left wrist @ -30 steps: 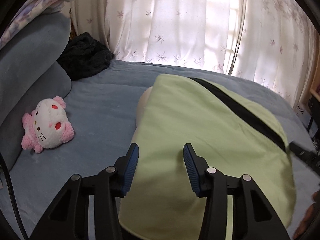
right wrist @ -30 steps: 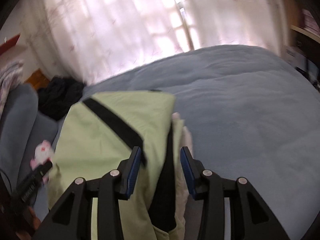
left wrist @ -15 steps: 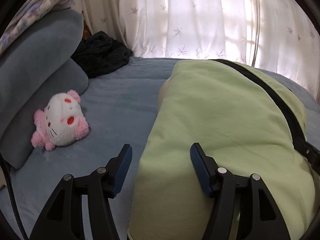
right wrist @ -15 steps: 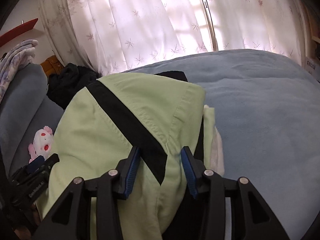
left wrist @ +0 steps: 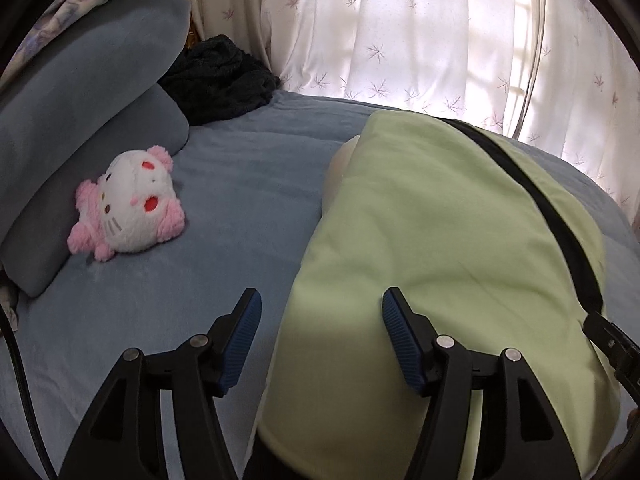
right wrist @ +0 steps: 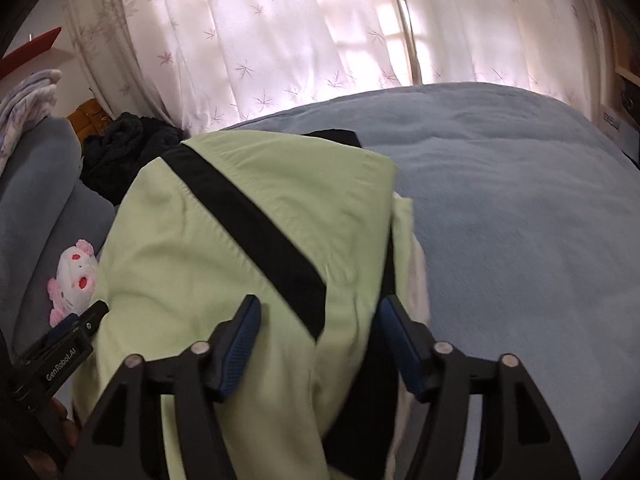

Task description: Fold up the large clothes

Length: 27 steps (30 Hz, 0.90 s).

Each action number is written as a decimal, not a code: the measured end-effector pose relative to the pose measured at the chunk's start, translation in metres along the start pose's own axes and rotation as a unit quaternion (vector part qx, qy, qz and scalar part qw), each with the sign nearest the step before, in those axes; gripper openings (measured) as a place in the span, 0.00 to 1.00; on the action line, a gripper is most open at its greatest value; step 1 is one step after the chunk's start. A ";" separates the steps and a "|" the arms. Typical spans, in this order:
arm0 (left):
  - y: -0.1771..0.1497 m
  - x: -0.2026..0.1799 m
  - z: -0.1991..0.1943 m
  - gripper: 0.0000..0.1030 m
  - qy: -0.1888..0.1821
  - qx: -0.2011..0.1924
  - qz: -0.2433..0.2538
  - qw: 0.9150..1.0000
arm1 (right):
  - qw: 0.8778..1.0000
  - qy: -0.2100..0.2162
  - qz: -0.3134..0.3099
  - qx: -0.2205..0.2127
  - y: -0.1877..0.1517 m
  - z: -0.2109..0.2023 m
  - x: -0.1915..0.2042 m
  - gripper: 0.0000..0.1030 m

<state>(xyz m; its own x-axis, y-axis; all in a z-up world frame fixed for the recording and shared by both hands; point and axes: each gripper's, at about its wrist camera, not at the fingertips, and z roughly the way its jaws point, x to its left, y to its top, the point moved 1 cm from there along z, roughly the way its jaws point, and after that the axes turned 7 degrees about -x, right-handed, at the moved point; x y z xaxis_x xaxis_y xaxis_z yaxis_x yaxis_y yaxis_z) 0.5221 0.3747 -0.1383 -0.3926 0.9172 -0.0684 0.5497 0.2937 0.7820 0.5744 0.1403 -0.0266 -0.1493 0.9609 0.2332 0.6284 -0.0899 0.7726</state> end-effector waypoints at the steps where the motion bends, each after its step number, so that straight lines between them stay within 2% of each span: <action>1: -0.001 0.001 -0.006 0.60 0.000 0.002 0.003 1.000 | 1.000 0.002 -0.001 0.006 -0.002 -0.010 0.000 0.62; 5: -0.008 0.007 -0.048 0.60 -0.012 0.017 0.015 1.000 | 0.999 0.026 -0.012 0.019 -0.006 -0.065 0.006 0.62; 11: -0.015 0.006 -0.150 0.63 -0.047 0.008 0.035 0.998 | 0.997 0.061 -0.036 0.010 -0.003 -0.182 0.019 0.62; 13: -0.015 0.006 -0.193 0.65 -0.056 0.000 0.040 0.998 | 0.997 0.063 -0.048 0.001 -0.001 -0.218 0.023 0.62; 17: -0.013 0.007 -0.275 0.68 -0.080 -0.020 0.038 0.996 | 0.995 0.076 -0.058 -0.026 0.004 -0.316 0.030 0.63; 21: -0.014 0.010 -0.354 0.77 -0.095 -0.051 0.046 0.993 | 0.994 0.085 -0.055 -0.050 0.003 -0.402 0.029 0.76; 24: -0.029 0.010 -0.413 0.82 -0.113 -0.077 0.056 0.989 | 0.993 0.082 -0.059 -0.065 -0.007 -0.447 0.025 0.77; 27: -0.050 0.007 -0.449 0.82 -0.130 -0.078 0.067 0.986 | 0.993 0.080 -0.062 -0.058 -0.028 -0.479 0.016 0.77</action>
<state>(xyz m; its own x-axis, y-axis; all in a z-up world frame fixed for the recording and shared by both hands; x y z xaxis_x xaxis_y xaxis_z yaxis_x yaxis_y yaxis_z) 0.1604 0.2457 0.0999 -0.1113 0.9889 -0.0988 0.4565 0.1392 0.8788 0.1893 0.0328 0.2385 -0.3450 0.9133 0.2166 0.5079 -0.0124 0.8614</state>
